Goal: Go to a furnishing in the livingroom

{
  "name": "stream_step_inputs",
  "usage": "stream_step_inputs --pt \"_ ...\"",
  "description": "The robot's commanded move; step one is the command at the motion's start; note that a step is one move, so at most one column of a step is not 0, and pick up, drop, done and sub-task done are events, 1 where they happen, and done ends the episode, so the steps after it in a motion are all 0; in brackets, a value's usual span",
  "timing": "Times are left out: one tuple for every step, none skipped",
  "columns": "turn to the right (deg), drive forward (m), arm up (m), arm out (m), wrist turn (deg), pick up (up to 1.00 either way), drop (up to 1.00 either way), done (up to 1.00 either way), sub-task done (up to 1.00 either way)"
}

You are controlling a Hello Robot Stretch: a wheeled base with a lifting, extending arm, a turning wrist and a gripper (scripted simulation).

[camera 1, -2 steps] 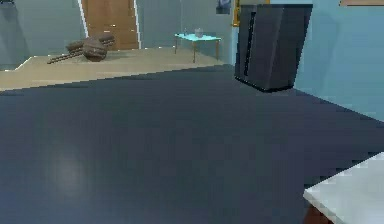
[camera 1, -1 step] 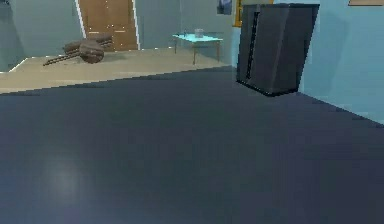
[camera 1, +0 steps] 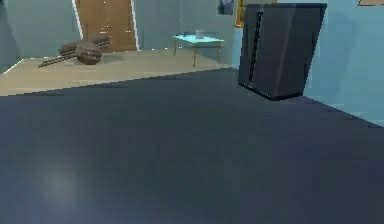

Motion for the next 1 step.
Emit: stream_step_inputs --pt "-45.0 0.0 0.0 0.0 0.0 0.0 0.0 0.0 0.0"
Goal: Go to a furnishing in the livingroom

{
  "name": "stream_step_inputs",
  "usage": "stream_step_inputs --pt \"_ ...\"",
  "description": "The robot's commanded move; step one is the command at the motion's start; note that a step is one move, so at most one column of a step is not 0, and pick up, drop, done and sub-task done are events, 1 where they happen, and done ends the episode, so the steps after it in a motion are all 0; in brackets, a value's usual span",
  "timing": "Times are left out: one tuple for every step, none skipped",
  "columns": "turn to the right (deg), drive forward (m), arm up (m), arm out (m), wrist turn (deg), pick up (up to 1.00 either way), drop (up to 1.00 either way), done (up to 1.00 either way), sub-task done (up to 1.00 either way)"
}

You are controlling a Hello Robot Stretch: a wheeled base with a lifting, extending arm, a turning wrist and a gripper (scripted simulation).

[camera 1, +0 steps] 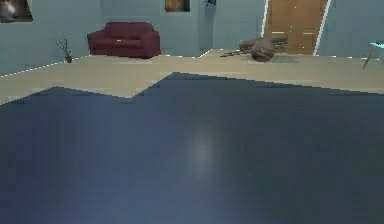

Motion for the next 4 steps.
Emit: stream_step_inputs --pt "-45.0 0.0 0.0 0.0 0.0 0.0 0.0 0.0 0.0" --pt "-6.0 0.0 0.0 0.0 0.0 0.0 0.0 0.0 0.0" --pt "0.0 0.1 0.0 0.0 0.0 0.0 0.0 0.0 0.0" --pt "45.0 0.0 0.0 0.0 0.0 0.0 0.0 0.0 0.0"
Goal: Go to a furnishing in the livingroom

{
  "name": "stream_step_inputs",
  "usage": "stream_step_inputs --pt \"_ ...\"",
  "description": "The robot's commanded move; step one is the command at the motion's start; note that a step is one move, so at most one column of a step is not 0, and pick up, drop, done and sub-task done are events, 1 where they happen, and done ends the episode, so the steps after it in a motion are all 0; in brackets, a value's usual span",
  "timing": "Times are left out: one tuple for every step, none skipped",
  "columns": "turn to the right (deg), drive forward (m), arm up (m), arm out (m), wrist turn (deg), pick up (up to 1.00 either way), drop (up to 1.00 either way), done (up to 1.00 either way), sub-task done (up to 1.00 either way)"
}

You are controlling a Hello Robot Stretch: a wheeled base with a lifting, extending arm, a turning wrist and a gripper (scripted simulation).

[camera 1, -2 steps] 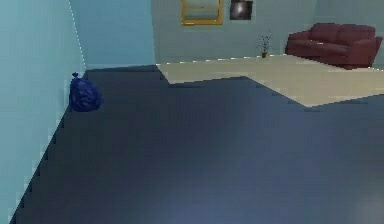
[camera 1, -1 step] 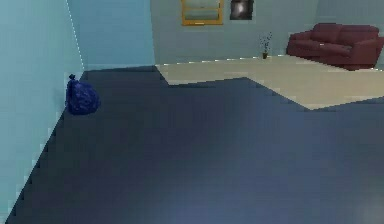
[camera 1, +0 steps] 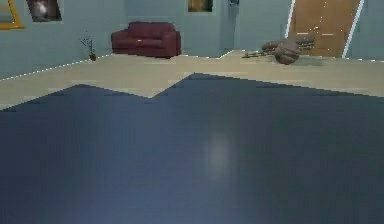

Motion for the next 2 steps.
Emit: stream_step_inputs --pt "39.0 0.0 0.0 0.0 0.0 0.0 0.0 0.0 0.0" --pt "0.0 0.55 0.0 0.0 0.0 0.0 0.0 0.0 0.0"
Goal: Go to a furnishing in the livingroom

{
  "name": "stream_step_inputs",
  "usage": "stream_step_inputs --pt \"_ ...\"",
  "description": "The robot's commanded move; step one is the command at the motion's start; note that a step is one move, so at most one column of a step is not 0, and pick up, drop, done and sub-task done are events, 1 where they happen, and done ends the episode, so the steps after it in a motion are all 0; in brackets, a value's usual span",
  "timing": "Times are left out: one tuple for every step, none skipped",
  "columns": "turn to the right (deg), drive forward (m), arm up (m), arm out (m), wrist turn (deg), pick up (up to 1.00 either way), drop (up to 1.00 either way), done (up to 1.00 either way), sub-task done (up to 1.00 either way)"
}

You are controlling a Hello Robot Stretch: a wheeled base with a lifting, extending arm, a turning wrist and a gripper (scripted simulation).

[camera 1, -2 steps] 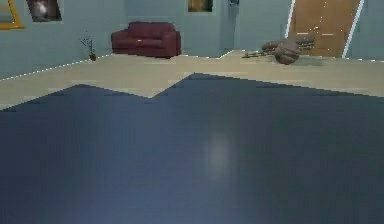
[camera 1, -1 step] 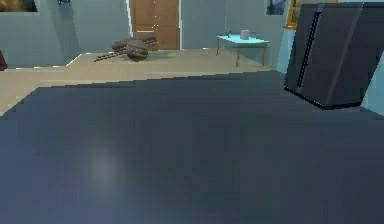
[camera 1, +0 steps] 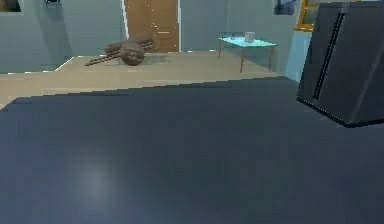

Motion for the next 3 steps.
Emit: stream_step_inputs --pt "12.0 0.0 0.0 0.0 0.0 0.0 0.0 0.0 0.0" --pt "0.0 1.0 0.0 0.0 0.0 0.0 0.0 0.0 0.0" --pt "0.0 1.0 0.0 0.0 0.0 0.0 0.0 0.0 0.0"
